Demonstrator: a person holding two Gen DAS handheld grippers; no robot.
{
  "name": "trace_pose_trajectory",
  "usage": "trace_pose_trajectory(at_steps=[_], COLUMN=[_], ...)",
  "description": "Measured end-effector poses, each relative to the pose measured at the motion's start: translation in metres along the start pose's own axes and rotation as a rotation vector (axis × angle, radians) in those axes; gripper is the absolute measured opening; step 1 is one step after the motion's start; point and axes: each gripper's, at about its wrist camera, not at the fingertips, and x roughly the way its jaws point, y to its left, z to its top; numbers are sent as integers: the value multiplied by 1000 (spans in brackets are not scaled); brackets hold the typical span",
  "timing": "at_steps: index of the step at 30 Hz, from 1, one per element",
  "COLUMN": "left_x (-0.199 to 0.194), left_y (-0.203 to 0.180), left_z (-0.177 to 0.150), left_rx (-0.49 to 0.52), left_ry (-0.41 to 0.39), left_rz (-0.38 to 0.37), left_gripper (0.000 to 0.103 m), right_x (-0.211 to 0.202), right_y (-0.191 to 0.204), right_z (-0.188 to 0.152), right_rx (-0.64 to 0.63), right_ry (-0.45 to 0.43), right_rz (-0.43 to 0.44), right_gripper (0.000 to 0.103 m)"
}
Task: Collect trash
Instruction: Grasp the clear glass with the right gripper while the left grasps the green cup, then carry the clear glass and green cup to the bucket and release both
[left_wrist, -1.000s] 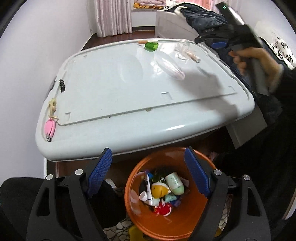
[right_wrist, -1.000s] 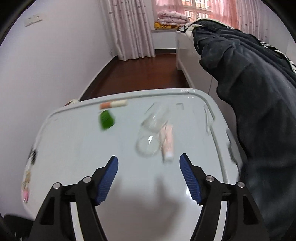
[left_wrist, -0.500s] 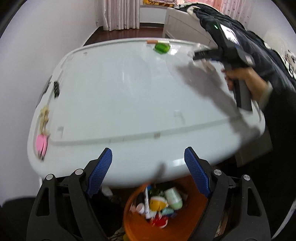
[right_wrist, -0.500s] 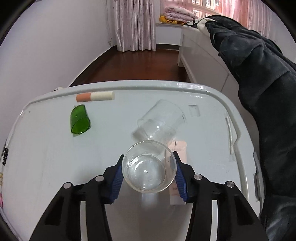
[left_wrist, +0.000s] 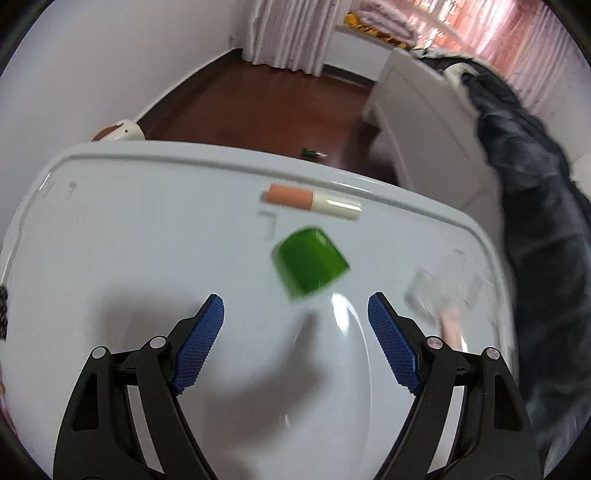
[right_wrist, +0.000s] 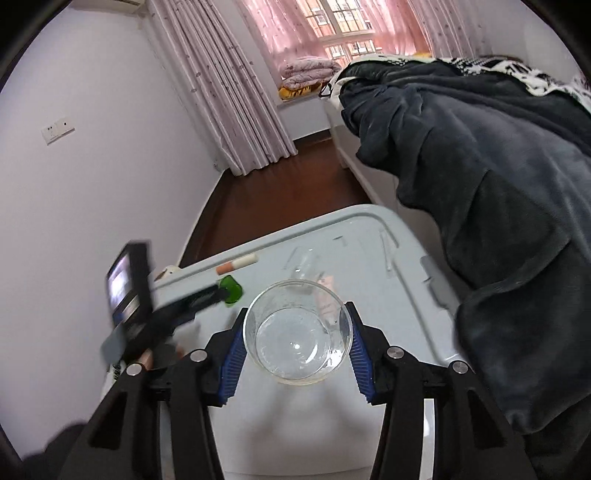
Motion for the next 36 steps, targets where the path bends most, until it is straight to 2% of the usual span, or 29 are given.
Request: trace_pose_trajectory(at_steps=[3,5,6,7,8,10,14,19,21,25,29,33,36], left_x=[26,38,39,41,42,36,27,-7,-26,-90,-144,-188,-207], left_y=[-15,-18,-23,-25,-28,-33,-25,7,20,51,83,119,135], left_z=[11,15,14,13,9,2,-6,-24,-40,-83,-128,-179,-220], left_rx=[20,32,56,76,110,166,167,139,151,223,217,176,191], left_ry=[-12,-16,-55,-59,-71,-112,-107,-55,-57,-69,-61,-27,-3], left_rz=[58,89,129,150,168,143,101,0,-18,-19,-15,-7,6], left_gripper=[79,79,79,78,69,48,48,48,48,48,48,48,48], right_x=[7,11,10,9,8,6,10,24,28,36,35,16,-4], right_y=[-6,-10,-13,-12,-9,-7,-3,4,9,22,41,63,76], right_z=[1,3,4,5,2,2,1,-4,-7,-15,-29,-65,-102], right_rx=[-12,-5,-3,-7,-11,-7,-2,-1,-11,-39,-97,-160,-221], right_ry=[26,43,46,45,41,34,38,84,99,128,132,148,170], right_rz=[-6,23,31,35,34,47,62,81,78,83,80,96,109], right_gripper=[49,49,49,49,49,49,49,49,49,49,49,49,49])
